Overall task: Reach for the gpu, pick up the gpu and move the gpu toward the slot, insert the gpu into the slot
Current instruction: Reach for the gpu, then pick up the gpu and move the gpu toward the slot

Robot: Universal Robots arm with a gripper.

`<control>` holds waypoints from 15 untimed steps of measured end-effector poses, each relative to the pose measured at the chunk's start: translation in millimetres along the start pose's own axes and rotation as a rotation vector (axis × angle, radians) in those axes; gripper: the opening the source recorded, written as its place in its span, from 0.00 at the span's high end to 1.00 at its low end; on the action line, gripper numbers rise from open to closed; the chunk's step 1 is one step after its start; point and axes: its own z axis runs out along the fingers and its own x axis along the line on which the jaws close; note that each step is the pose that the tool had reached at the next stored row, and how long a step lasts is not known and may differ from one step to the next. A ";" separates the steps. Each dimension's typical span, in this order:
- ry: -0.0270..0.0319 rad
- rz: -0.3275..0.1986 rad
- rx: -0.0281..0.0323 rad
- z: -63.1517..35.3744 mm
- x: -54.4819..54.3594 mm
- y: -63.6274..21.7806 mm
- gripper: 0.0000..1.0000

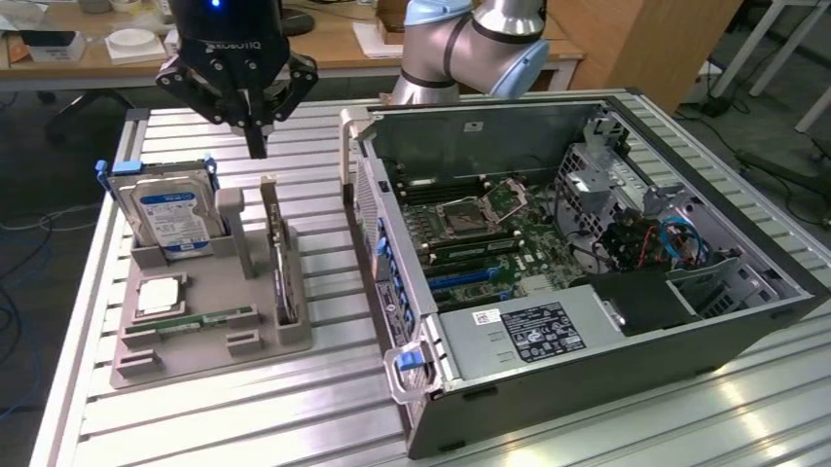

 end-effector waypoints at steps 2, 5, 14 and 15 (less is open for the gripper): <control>0.0000 0.000 0.0001 0.0 0.0 0.0 0.90; 0.0001 0.000 0.0000 0.0 0.0 0.0 0.90; 0.0001 0.000 0.0001 0.0 0.0 0.0 0.83; 0.0001 0.000 0.0001 0.0 0.0 0.0 0.77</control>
